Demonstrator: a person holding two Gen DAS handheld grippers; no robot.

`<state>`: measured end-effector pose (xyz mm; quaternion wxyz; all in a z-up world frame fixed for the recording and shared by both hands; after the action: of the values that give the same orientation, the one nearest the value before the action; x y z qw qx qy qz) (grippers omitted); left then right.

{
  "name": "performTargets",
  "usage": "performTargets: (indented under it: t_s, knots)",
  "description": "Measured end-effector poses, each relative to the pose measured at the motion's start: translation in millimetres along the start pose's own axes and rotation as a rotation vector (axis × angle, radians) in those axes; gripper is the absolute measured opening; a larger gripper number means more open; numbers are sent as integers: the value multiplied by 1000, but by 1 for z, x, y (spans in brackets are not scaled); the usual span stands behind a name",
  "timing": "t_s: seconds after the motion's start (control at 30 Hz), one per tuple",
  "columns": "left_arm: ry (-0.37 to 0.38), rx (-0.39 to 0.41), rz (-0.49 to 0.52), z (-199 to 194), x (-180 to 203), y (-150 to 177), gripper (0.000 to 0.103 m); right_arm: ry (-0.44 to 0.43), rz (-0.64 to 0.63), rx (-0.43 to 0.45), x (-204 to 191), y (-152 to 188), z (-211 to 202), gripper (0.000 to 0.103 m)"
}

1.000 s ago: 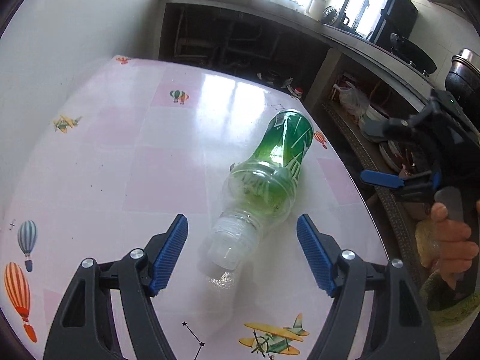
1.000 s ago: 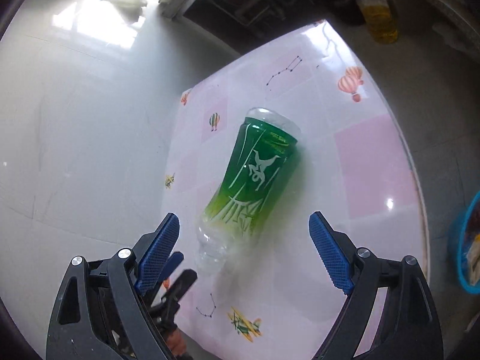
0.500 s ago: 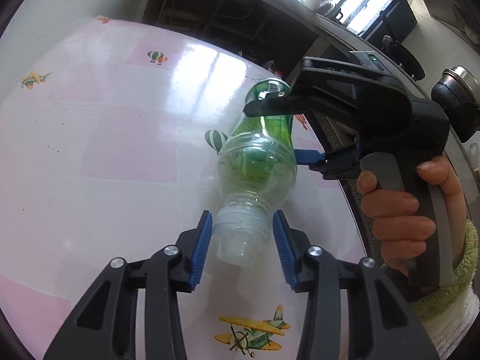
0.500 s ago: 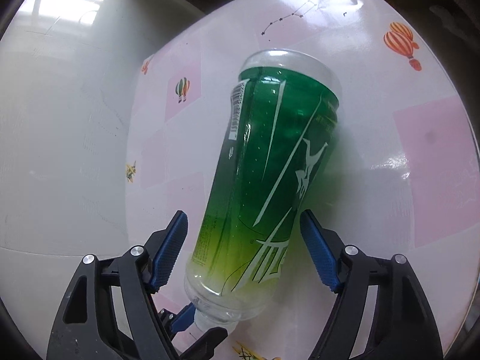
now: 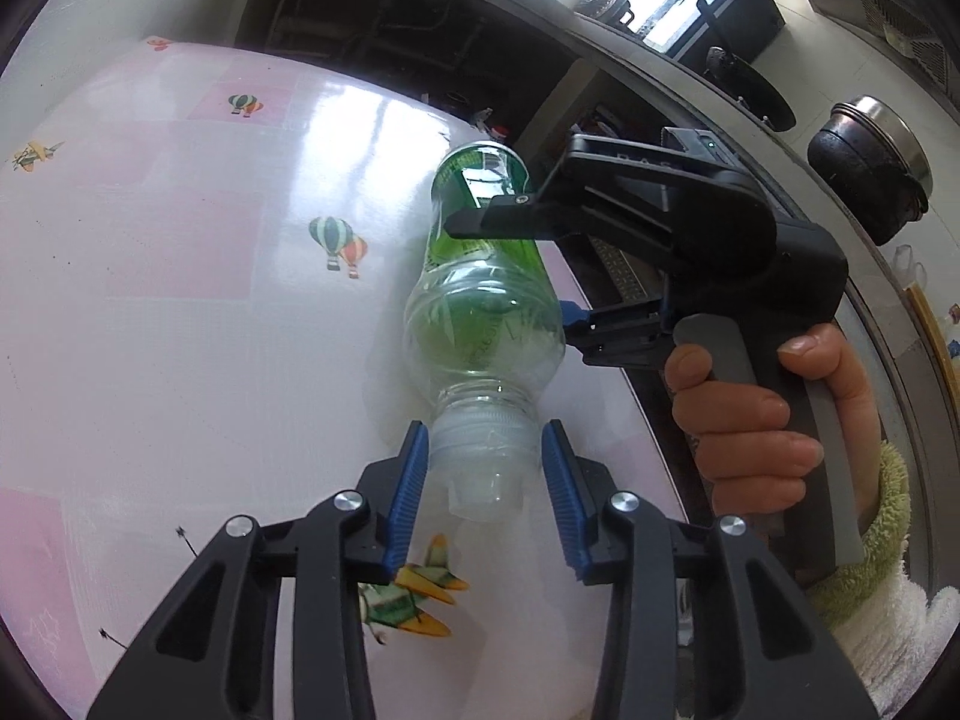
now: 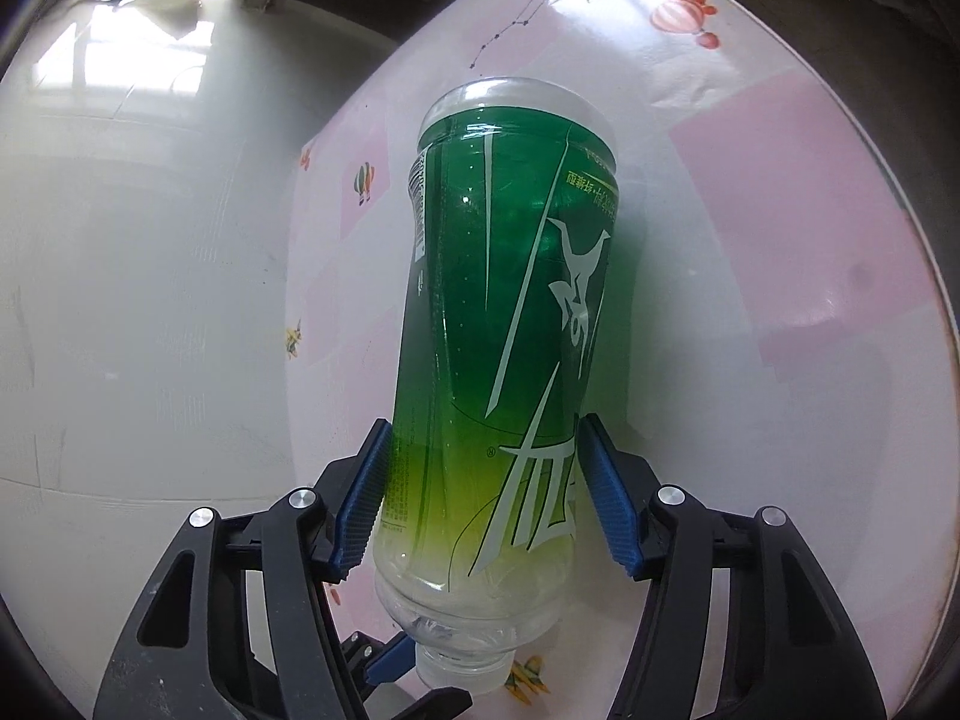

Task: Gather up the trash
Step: 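Carry the green bottle over the blue basket with the right tool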

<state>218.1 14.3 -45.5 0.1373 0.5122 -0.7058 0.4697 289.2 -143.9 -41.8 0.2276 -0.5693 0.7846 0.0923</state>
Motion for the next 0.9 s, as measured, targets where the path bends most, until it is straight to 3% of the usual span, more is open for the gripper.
performTargets:
  t_s: [0.2,0.43,0.67,0.9]
  knots:
    - [54,-26,34,4,47,25,37,-75,20,57,32,27,-32,59]
    - [121,-133,166,36,128,54,37,-124,106,186,113,69,-100,58]
    - [202,-336,277,104,193,98,37,-101,286,250,211,118,-122,58]
    - [182,-601,325,178,213,153,39,-78,477,147,328,160,-96,59]
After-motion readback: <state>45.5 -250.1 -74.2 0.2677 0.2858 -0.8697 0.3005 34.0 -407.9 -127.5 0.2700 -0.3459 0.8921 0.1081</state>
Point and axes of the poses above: each gripper's, at about its wrist camera, not at the fingertips, and z roughly the way its jaws point, x to its right, y to its underside, the point moved 2 cm from there along z, roughly the way its jaws point, and after that the axes turned 15 degrees about y, right-handed, at the moved point
